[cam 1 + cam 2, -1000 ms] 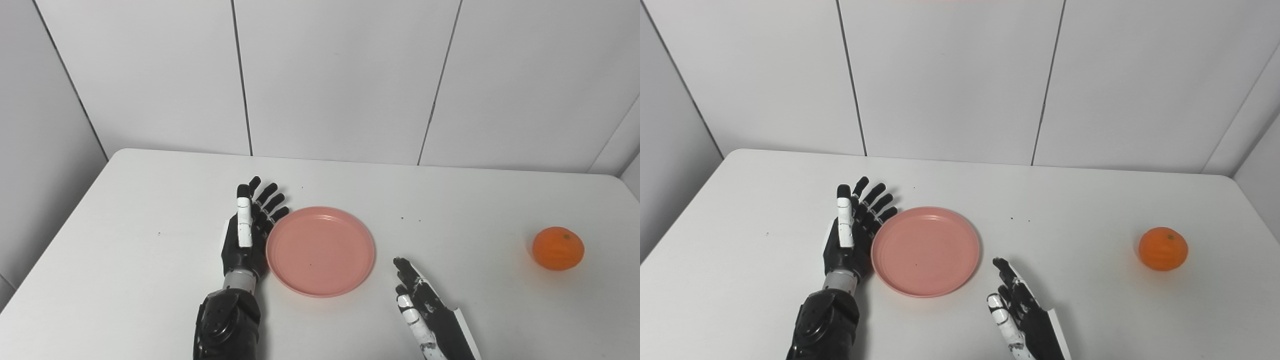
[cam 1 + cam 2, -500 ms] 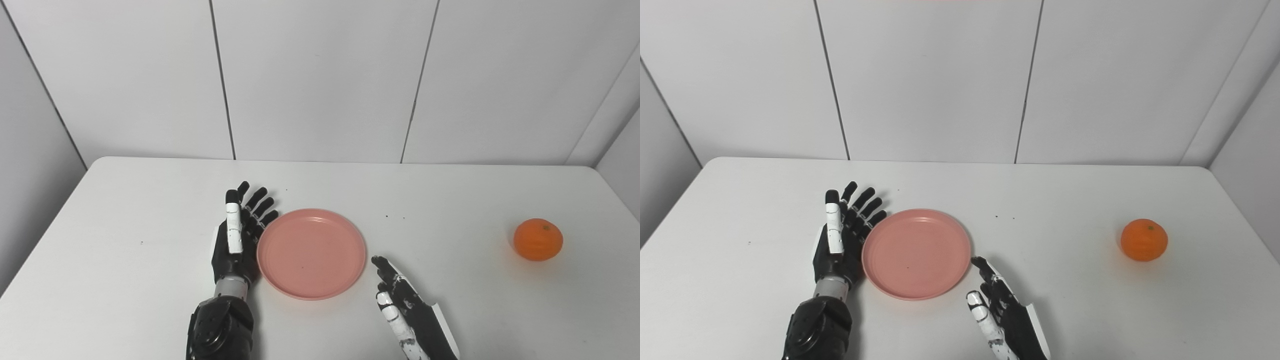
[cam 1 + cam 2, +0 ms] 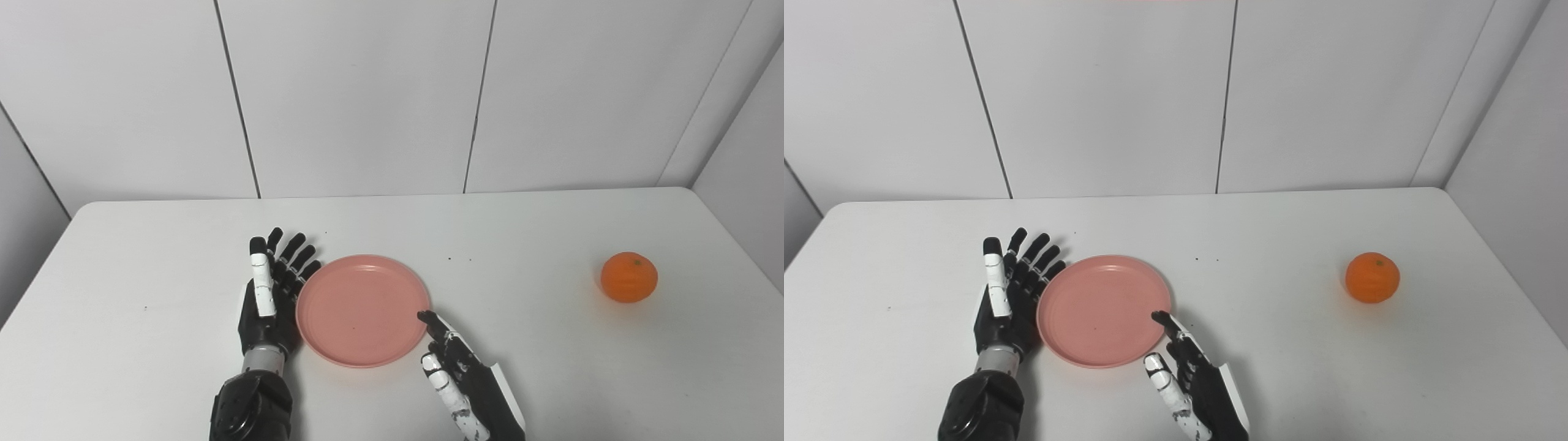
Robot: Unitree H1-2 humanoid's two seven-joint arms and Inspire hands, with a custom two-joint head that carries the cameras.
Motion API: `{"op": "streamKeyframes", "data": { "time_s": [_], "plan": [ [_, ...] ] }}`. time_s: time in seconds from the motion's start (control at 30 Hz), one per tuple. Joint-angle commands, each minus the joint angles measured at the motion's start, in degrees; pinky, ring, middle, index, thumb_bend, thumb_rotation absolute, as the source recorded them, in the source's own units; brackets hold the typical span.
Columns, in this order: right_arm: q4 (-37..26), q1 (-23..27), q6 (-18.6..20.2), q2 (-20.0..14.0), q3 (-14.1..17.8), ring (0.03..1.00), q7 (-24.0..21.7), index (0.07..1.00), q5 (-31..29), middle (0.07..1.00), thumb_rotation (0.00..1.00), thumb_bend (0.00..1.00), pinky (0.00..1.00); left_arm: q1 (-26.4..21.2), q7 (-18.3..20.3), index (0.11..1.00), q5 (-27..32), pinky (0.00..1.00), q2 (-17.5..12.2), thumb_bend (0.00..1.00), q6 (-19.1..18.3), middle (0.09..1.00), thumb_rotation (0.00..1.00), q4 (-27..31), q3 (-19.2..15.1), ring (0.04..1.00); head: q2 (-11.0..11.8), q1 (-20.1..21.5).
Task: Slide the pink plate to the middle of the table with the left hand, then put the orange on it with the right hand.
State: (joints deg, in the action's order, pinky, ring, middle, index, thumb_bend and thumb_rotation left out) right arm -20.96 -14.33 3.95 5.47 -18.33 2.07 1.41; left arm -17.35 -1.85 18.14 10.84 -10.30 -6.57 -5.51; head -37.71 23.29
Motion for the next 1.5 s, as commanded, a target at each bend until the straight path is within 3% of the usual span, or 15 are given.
{"op": "streamKeyframes", "data": {
  "time_s": [0.0, 0.73, 0.93, 1.23, 1.47],
  "plan": [
    [-1.82, -8.47, 0.76, 1.35, -1.03, 0.990, 0.74, 0.866, 0.30, 0.953, 0.72, 0.78, 1.00, 0.64, -0.89, 0.928, 0.97, 0.80, 3.10, 0.85, -1.39, 0.858, 0.87, 0.88, 0.37, 0.844, -0.02, -0.15],
    [-1.90, -7.89, 0.63, 0.72, -0.89, 0.994, 1.67, 0.868, 0.03, 0.955, 0.73, 0.78, 1.00, 0.38, -2.49, 0.924, 0.72, 0.79, 3.72, 0.85, -0.55, 0.866, 0.86, 0.23, 2.85, 0.843, -0.24, -0.52],
    [-1.34, -9.05, -6.01, 0.34, -1.13, 0.971, 3.53, 0.873, 5.01, 0.941, 0.74, 0.80, 0.98, 0.78, -2.50, 0.922, 0.73, 0.79, 3.51, 0.86, -0.53, 0.862, 0.87, 0.34, 2.77, 0.836, -0.27, -0.53],
    [-0.25, -10.27, -19.65, 3.12, -1.09, 0.919, 12.26, 0.881, 12.35, 0.899, 0.74, 0.80, 0.92, -0.16, -2.02, 0.922, 1.23, 0.78, 2.72, 0.86, 0.11, 0.851, 0.86, -1.44, 1.90, 0.829, -0.05, 0.31],
    [-4.11, -11.33, -20.71, 4.07, -2.07, 0.914, 16.38, 0.909, 15.81, 0.908, 0.72, 0.79, 0.92, -0.85, -2.12, 0.920, 1.51, 0.79, 2.94, 0.86, 0.31, 0.844, 0.85, -2.28, 1.60, 0.830, 0.24, 0.62]
  ]
}}
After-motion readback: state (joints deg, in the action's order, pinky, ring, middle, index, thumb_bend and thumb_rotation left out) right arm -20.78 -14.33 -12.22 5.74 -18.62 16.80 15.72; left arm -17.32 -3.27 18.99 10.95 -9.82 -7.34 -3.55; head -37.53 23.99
